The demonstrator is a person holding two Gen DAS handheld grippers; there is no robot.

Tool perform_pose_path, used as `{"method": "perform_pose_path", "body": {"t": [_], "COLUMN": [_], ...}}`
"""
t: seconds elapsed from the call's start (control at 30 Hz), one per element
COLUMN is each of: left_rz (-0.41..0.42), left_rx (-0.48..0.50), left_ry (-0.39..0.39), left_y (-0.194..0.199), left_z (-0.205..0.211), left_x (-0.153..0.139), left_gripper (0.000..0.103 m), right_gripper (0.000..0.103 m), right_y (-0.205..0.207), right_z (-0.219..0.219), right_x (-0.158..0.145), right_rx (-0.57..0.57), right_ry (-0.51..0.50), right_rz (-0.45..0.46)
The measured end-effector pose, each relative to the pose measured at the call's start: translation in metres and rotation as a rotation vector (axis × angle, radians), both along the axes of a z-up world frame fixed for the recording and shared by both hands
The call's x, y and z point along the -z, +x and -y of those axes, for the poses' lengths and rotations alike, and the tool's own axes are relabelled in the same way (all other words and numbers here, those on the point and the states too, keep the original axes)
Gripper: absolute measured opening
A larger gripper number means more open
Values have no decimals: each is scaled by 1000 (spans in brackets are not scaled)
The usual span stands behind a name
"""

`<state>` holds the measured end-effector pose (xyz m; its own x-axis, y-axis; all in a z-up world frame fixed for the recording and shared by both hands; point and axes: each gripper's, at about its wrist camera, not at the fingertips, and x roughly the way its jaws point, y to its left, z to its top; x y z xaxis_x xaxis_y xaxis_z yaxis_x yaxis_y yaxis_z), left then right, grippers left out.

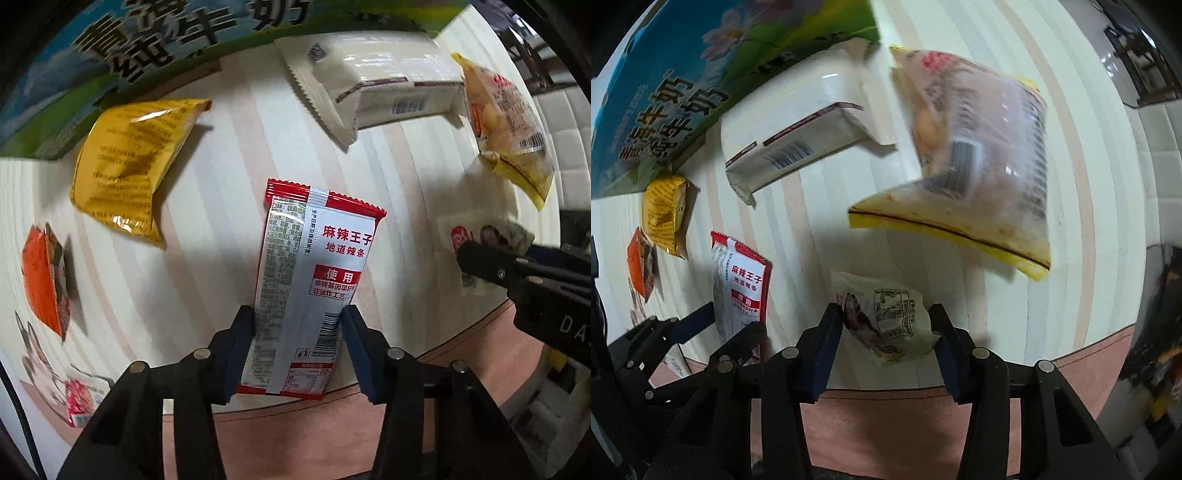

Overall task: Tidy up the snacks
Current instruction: 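Grasp the red-white spicy strip packet with the left tool while the right tool grasps the small printed packet, then carry both packets into the box and open both tools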

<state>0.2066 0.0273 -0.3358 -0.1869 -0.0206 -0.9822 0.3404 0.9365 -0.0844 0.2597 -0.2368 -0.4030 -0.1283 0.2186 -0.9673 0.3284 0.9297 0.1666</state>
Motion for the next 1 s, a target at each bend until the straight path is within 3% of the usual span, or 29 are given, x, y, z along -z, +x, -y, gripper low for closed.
{"method": "perform_pose_path", "body": {"t": [0.27,0.4,0.6,0.83,1.0], "left_rz": [20,58,119,212,276], "left_rx": [-64,-104,-171,-207,-239], "left_ry": [-47,-105,-187,-262,-290], "left_y": [6,1,14,56,106], "left_z": [-33,-50,-80,-91,-94], "left_x": [-26,-60,-116,-180,-213], "left_gripper": [44,44,44,44,44], "right_gripper": [46,38,38,38,38], "right_y": [-15,-22,-15,7,52], "right_z": [11,32,37,28,10], "right_x": [-1,-20,-53,-115,-174], "right_rx": [61,87,82,40,2], "right_ry": [49,93,141,205,233], "right_rz": [15,33,87,199,313]}}
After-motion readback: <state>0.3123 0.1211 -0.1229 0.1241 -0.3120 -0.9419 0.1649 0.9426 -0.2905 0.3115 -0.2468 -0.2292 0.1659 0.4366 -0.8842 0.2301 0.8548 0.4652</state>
